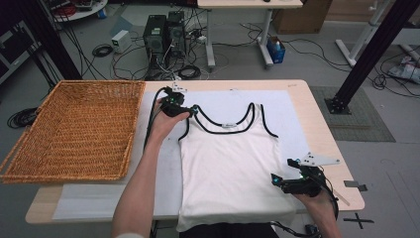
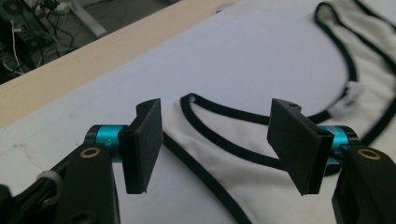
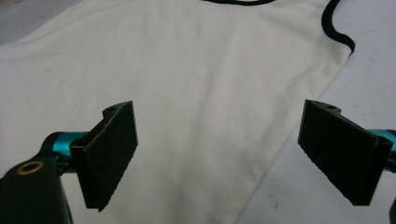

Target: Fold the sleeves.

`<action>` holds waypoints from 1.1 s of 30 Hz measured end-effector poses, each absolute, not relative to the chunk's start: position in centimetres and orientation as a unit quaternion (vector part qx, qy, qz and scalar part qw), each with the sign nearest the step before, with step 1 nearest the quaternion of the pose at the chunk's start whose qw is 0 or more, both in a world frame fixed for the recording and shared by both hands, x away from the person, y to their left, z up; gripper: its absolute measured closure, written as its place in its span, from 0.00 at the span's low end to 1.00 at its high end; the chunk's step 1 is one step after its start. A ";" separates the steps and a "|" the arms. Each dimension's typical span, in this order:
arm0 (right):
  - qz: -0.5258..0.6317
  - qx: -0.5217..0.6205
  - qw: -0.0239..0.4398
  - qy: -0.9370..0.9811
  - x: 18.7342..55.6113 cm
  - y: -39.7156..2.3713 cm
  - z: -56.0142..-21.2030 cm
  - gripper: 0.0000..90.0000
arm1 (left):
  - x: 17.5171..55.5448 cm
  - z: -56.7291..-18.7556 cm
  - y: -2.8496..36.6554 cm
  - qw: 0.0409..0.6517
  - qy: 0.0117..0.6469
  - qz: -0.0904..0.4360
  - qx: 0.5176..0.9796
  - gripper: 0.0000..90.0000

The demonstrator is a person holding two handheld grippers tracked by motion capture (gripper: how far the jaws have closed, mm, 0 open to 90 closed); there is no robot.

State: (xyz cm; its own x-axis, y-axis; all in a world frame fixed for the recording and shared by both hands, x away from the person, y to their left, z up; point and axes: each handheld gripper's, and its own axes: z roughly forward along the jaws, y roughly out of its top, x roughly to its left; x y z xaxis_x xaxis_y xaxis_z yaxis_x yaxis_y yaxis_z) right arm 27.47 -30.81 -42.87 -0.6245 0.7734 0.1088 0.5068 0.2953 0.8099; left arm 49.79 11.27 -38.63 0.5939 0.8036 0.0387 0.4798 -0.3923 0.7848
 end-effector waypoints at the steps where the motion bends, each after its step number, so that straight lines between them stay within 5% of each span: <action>1: 0.432 0.405 0.153 0.791 27.4 -30.7 -42.9 0.13 | 50.8 -38.9 11.4 0.373 0.396 0.211 0.812 0.40; 10: 0.426 0.396 0.158 0.798 26.1 -29.6 -42.3 0.13 | 54.8 -43.3 11.8 0.337 0.414 0.179 0.826 0.44; 23: 0.418 0.403 0.155 0.799 26.2 -29.6 -42.6 0.13 | 55.8 -44.7 11.3 0.368 0.416 0.171 0.814 0.50; 33: 0.414 0.400 0.150 0.804 26.3 -29.3 -42.9 0.13 | 55.9 -44.6 11.0 0.377 0.395 0.166 0.821 0.81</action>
